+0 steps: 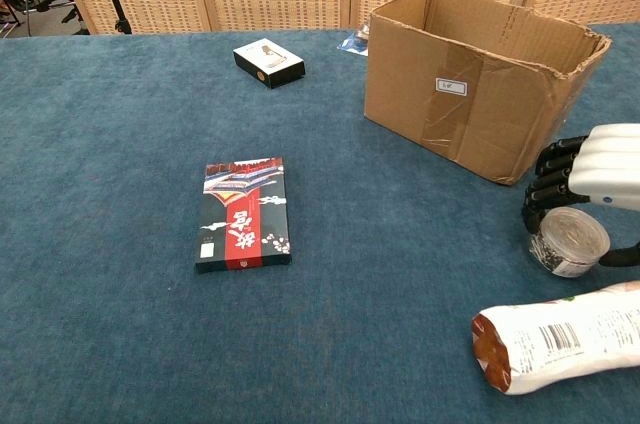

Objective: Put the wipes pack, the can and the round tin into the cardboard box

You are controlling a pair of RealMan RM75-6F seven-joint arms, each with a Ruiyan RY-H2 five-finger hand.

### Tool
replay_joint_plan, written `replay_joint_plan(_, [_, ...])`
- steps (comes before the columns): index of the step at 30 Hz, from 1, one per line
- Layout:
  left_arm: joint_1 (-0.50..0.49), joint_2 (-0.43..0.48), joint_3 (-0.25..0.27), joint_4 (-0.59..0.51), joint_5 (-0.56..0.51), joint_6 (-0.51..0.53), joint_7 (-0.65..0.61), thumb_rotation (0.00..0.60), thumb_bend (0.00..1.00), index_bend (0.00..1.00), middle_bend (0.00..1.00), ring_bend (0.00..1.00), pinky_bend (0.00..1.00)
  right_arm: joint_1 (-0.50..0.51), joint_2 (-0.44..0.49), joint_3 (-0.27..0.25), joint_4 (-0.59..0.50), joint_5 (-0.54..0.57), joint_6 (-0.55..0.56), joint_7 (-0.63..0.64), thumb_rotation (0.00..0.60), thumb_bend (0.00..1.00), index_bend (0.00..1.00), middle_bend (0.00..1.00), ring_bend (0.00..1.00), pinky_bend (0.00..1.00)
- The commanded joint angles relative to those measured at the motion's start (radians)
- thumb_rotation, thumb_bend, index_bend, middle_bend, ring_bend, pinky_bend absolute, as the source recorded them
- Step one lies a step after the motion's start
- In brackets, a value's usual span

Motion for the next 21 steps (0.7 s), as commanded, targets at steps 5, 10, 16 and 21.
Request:
replay_joint_plan(5, [-0.002,-0.001,0.001,0.0,0.0,-0.003,0.002,0.6,0.0,0.0,0.0,0.0,0.0,-0.016,0.093,-0.009,-0.093,-0.063,0.134,-0.013,0.6,0.62,0.57,0.53,0.38,0.23])
replay_joint_plan(10, [-0.002,-0.001,0.003,-0.002,0.003,-0.002,0.004,0.6,0.0,0.0,0.0,0.0,0.0,-0.041,0.187,-0.007,-0.144,-0.079,0.206,-0.061,0.6,0.62,0.57,0.54,0.39,0.24])
replay_joint_plan(16, [-0.001,-0.001,0.005,-0.004,0.006,-0.001,0.006,0.6,0.0,0.0,0.0,0.0,0.0,-0.071,0.274,0.02,-0.178,-0.037,0.264,-0.057,0.6,0.62,0.57,0.54,0.4,0.25])
replay_joint_plan(21, [-0.002,-0.002,0.006,-0.006,0.005,-0.003,0.011,0.6,0.0,0.0,0.0,0.0,0.0,-0.094,0.334,0.051,-0.211,-0.022,0.346,-0.023,0.6,0.62,0.57,0.55,0.41,0.27])
